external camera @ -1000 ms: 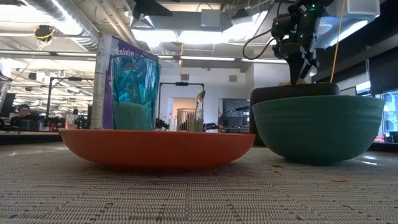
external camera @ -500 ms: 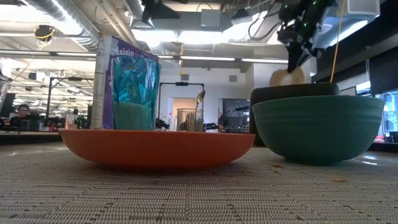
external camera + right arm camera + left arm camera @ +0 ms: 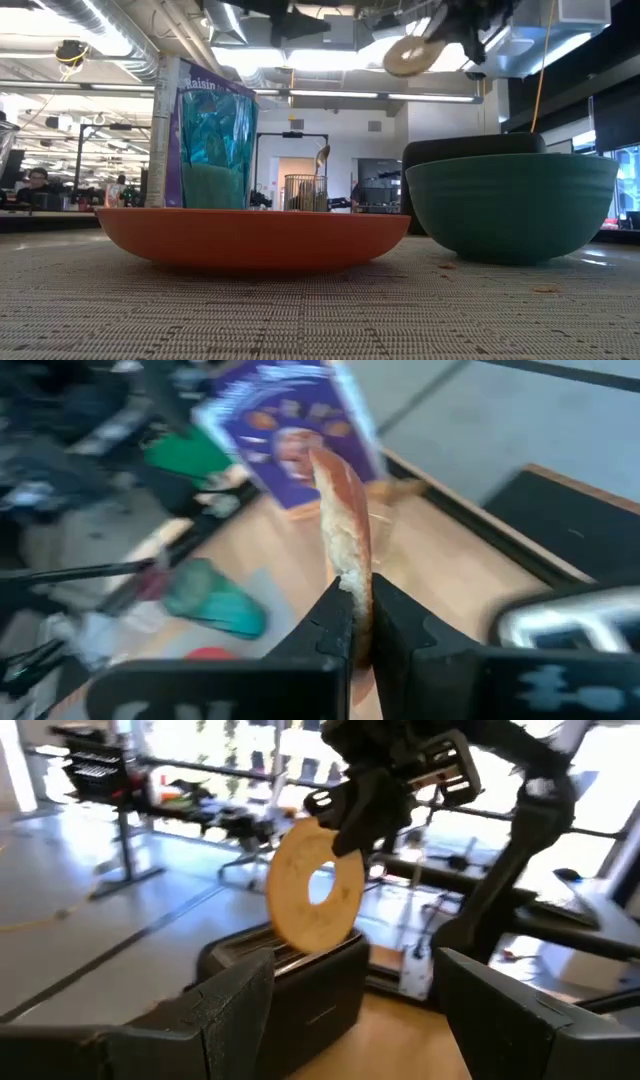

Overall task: Arrange a breakfast setting
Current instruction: Put the toasted bread on the orange plate

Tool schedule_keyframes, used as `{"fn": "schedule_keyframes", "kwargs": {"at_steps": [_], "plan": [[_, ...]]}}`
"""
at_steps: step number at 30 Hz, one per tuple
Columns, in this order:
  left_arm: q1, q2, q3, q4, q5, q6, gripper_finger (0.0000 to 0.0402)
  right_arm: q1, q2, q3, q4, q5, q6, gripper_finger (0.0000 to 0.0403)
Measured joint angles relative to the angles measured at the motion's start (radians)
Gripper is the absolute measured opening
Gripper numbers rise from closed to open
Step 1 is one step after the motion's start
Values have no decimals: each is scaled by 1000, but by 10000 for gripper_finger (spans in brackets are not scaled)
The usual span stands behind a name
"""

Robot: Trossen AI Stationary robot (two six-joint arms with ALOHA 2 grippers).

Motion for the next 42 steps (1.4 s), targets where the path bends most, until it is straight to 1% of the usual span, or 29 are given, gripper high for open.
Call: {"fn": "schedule_keyframes", "kwargs": {"at_steps": [3,7,11,16,19,22,24,26,31,32,34,36,39,42], "plan": [[0,28,0,47,61,-25,270,73,0,0,64,-8,3,15],[-1,54,0,92,99,-108,271,170,0,0,163,-7,4,15],[0,68,0,121,159,-151,270,241,2,0,247,25,10,15],[-3,68,0,161,170,-189,270,298,24,0,297,35,6,16],[-3,68,0,198,182,-233,259,332,48,0,305,36,5,16],[-2,68,0,203,198,-256,229,364,71,0,326,45,5,16],[-2,68,0,190,222,-259,196,384,81,0,337,60,4,16],[-2,68,0,182,263,-275,156,397,86,0,344,71,4,16],[10,59,-1,155,346,-348,37,407,90,0,347,70,32,23],[11,57,-1,152,358,-350,23,407,90,0,349,69,38,28],[16,48,-1,125,379,-351,17,405,89,0,343,72,50,43],[21,41,-1,93,434,-344,29,405,83,0,345,93,62,66],[25,31,-1,5,632,-338,49,405,69,0,343,147,63,106],[1,24,-1,-101,773,-329,50,404,55,0,342,201,62,142]]}}
